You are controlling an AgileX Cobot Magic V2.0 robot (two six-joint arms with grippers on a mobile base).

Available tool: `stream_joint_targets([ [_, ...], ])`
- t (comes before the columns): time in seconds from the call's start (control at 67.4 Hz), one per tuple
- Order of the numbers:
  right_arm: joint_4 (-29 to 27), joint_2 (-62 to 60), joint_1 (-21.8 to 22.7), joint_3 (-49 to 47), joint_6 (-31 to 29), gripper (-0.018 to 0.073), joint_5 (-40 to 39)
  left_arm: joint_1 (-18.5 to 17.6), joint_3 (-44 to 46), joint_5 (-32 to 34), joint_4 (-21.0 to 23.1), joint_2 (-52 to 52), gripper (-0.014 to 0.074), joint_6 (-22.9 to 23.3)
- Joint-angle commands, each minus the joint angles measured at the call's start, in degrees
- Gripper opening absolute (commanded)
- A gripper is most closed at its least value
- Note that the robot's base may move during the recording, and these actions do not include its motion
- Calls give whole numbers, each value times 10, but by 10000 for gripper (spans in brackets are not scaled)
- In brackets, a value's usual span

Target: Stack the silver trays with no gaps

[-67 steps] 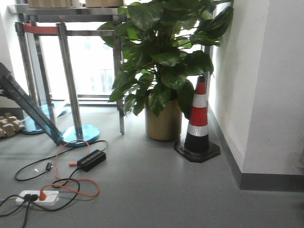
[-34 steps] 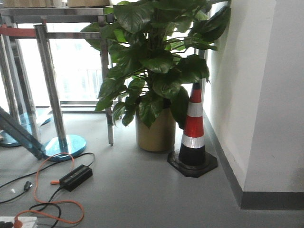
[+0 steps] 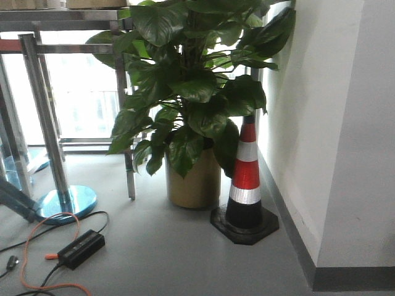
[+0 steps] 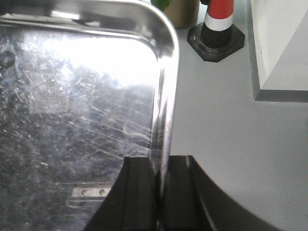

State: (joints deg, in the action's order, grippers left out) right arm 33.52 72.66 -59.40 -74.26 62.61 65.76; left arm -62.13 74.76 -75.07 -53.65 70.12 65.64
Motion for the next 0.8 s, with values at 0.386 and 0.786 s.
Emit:
stream_joint_targets([
  [0.386,-8,0,-6,-4,-5,-19,-213,-10,3,51,4,2,-9,3],
  [0.786,-8,0,-6,-4,-5,-19,-213,-10,3,51,4,2,-9,3],
])
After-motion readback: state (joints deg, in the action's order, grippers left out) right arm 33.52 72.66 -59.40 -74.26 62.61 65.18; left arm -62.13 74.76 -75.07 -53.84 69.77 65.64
